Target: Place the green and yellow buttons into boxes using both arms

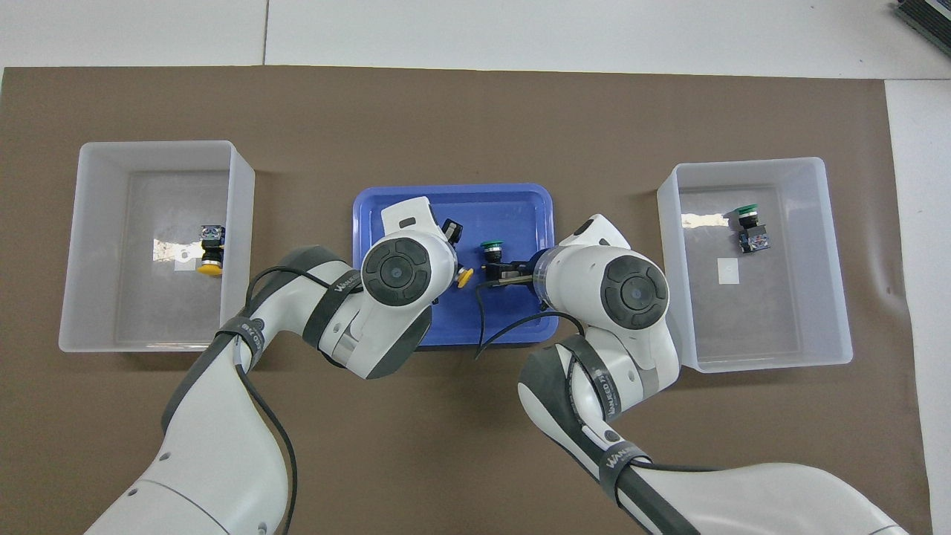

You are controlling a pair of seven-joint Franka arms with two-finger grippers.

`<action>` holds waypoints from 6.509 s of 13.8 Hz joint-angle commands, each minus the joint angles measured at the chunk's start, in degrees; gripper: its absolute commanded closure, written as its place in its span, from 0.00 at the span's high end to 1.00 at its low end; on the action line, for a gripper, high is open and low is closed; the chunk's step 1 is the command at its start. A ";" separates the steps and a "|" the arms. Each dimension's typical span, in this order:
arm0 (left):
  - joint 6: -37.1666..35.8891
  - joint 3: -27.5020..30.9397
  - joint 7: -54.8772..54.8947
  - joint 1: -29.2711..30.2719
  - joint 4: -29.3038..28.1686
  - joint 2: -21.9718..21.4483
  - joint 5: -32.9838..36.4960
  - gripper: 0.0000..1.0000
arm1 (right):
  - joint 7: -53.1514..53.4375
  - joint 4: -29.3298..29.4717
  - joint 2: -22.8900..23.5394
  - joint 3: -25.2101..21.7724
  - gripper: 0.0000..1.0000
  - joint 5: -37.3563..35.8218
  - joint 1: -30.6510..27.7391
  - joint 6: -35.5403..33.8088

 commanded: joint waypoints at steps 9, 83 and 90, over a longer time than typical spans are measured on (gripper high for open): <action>-16.21 -0.27 16.89 10.36 7.58 -6.71 1.61 0.04 | 0.23 0.60 3.78 0.79 1.00 1.11 2.53 4.89; -58.50 -0.45 99.97 33.22 9.95 -30.54 -4.72 1.00 | -25.70 15.98 -18.44 0.79 1.00 -0.29 -31.30 -45.97; -53.84 -0.45 99.62 33.22 9.87 -30.27 -4.98 1.00 | -24.21 19.76 -18.80 0.88 1.00 -4.50 -30.08 -51.70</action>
